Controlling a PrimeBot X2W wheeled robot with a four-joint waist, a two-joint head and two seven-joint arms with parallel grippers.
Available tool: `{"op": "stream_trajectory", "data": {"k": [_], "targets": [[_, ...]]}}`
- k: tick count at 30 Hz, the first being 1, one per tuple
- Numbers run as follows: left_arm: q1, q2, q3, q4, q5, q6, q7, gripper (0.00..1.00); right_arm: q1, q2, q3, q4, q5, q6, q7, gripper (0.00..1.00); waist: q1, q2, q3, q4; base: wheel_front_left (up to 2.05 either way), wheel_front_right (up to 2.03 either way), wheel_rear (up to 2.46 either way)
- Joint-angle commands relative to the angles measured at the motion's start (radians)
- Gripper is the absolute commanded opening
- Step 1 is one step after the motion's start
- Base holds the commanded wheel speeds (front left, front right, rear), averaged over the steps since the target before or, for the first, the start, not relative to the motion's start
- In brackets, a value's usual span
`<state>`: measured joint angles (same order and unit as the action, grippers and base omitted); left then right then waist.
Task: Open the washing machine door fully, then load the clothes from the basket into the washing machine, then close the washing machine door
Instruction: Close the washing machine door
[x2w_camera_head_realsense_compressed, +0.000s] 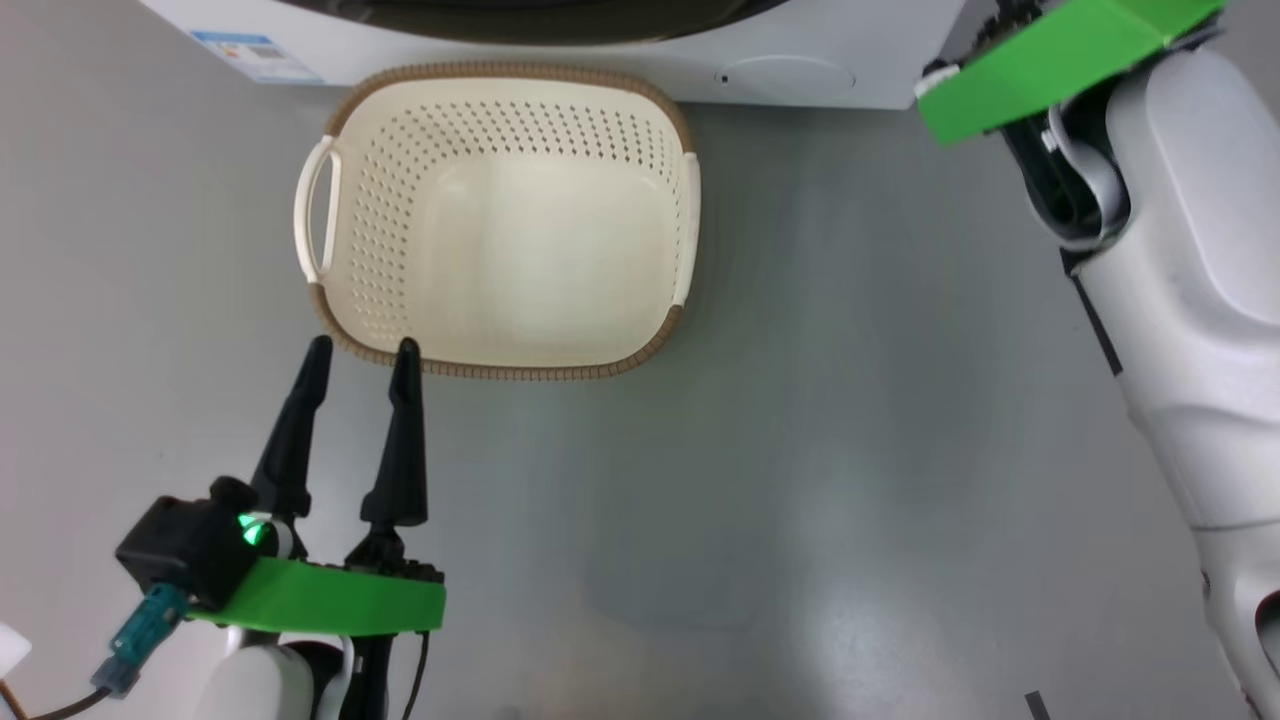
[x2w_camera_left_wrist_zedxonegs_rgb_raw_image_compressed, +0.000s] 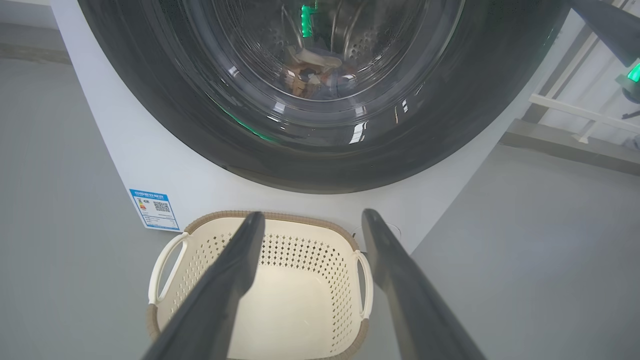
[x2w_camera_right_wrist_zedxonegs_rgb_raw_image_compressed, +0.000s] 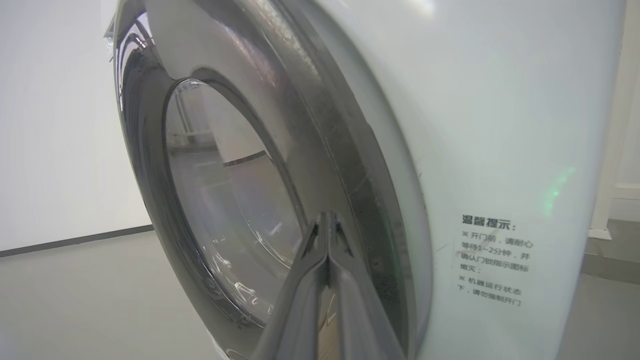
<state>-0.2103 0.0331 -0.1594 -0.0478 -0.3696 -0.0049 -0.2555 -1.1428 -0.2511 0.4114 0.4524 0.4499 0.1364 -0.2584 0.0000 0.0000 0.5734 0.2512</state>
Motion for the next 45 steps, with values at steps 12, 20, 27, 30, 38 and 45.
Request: {"op": "stream_trajectory", "data": {"k": [12, 20, 27, 30, 38, 45], "targets": [[0.023, 0.017, 0.090, -0.013, 0.041, -0.012, -0.006, 1.00, 0.195, -0.020, 0.035, -0.090, 0.070, -0.006, -0.003, 0.00, 0.0000, 0.0000, -0.132, -0.080, 0.00, 0.00, 0.00], [0.042, 0.017, 0.129, -0.020, 0.082, -0.018, -0.006, 1.00, 0.309, -0.037, 0.024, -0.111, 0.041, -0.006, -0.003, 0.00, 0.0000, 0.0000, -0.195, -0.121, 0.00, 0.00, 0.00], [0.072, 0.017, 0.172, -0.030, 0.100, -0.027, -0.006, 1.00, 0.416, -0.023, -0.010, -0.145, 0.006, -0.006, -0.003, 0.62, 0.0000, 0.0000, -0.260, -0.162, 0.00, 0.00, 0.00], [0.090, 0.017, 0.188, -0.033, 0.109, -0.032, -0.006, 1.00, 0.457, -0.016, -0.016, -0.150, 0.000, -0.006, -0.003, 1.00, 0.0000, 0.0000, -0.291, -0.178, 0.00, 0.00, 0.00], [0.148, 0.017, 0.222, -0.032, 0.123, -0.036, -0.006, 1.00, 0.586, 0.004, -0.052, -0.166, -0.025, -0.006, -0.003, 1.00, 0.0000, 0.0000, -0.367, -0.228, 0.00, 0.00, 0.00], [0.188, 0.017, 0.247, -0.045, 0.115, -0.037, -0.006, 1.00, 0.714, -0.010, -0.121, -0.221, -0.081, -0.006, -0.003, 1.00, 0.0000, 0.0000, -0.410, -0.254, 0.00, 0.00, 0.00]]}}
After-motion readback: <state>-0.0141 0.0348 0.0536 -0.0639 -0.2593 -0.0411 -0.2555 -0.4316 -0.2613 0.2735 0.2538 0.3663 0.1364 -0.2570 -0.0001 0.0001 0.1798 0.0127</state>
